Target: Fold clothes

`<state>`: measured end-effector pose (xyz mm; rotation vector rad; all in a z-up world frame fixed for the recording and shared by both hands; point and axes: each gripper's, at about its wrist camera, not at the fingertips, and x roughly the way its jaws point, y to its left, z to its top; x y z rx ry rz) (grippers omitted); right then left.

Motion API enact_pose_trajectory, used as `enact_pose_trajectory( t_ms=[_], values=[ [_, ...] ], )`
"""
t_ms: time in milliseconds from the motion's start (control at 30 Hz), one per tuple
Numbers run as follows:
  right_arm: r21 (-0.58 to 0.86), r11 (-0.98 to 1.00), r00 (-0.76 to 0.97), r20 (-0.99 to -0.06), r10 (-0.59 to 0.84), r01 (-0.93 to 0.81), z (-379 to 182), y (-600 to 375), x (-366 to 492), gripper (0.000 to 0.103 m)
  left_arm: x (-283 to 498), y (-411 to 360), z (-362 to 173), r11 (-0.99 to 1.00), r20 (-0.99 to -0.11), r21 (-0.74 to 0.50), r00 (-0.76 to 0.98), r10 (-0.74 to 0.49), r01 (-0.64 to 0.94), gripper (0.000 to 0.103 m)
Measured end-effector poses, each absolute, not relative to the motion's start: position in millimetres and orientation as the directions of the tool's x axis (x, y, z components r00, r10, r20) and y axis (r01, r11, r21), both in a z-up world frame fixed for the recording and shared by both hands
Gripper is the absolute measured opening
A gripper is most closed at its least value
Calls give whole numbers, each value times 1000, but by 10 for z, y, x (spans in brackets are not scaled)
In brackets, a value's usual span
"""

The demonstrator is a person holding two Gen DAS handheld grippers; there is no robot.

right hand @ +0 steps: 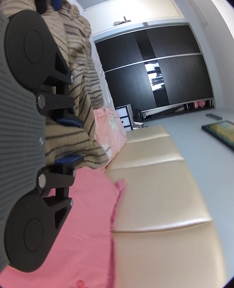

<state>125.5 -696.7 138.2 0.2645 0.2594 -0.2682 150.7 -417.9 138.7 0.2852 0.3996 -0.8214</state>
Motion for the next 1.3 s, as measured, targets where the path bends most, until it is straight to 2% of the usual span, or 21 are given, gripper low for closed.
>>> enact_pose_trajectory(
  t_ms=[233, 400, 467, 533, 600, 700, 867, 967, 1033, 1100, 1300],
  values=[
    [267, 919, 928, -313, -203, 291, 1001, -7135, 1485, 43, 1647, -4241, 1078, 626, -495, 163, 612, -617, 762, 40],
    [285, 913, 926, -322, -197, 293, 925, -7160, 1486, 45, 1641, -4223, 1055, 624, -502, 151, 603, -619, 767, 40],
    [277, 914, 923, -330, -200, 297, 974, -7160, 1453, 50, 1636, -4223, 1082, 620, -497, 152, 602, -625, 770, 40],
    [266, 914, 918, -337, -210, 307, 1050, -7155, 1401, 58, 1638, -4217, 1110, 616, -491, 151, 599, -633, 773, 41],
    [266, 909, 917, -329, -226, 320, 1156, -7151, 1312, 69, 1602, -4158, 1156, 606, -471, 142, 592, -654, 782, 53],
    [247, 912, 920, -303, -249, 328, 1352, -7115, 1132, 71, 1527, -4063, 1242, 604, -446, 142, 595, -668, 784, 61],
    [237, 922, 934, -262, -242, 305, 1691, -6931, 847, 72, 1356, -3876, 1457, 605, -430, 134, 596, -677, 785, 63],
    [230, 935, 945, -251, -211, 270, 1886, -6714, 697, 81, 1220, -3692, 1629, 616, -411, 148, 615, -673, 774, 64],
    [236, 942, 953, -242, -182, 240, 2016, -6551, 608, 90, 1119, -3538, 1766, 635, -393, 149, 634, -666, 758, 67],
    [239, 947, 960, -230, -159, 214, 2145, -6359, 507, 93, 1020, -3366, 1903, 657, -378, 148, 657, -653, 739, 74],
    [164, 965, 941, -305, -146, 203, 2417, -5711, 333, 98, 699, -2907, 2177, 704, -390, 148, 695, -603, 694, 74]
  ],
)
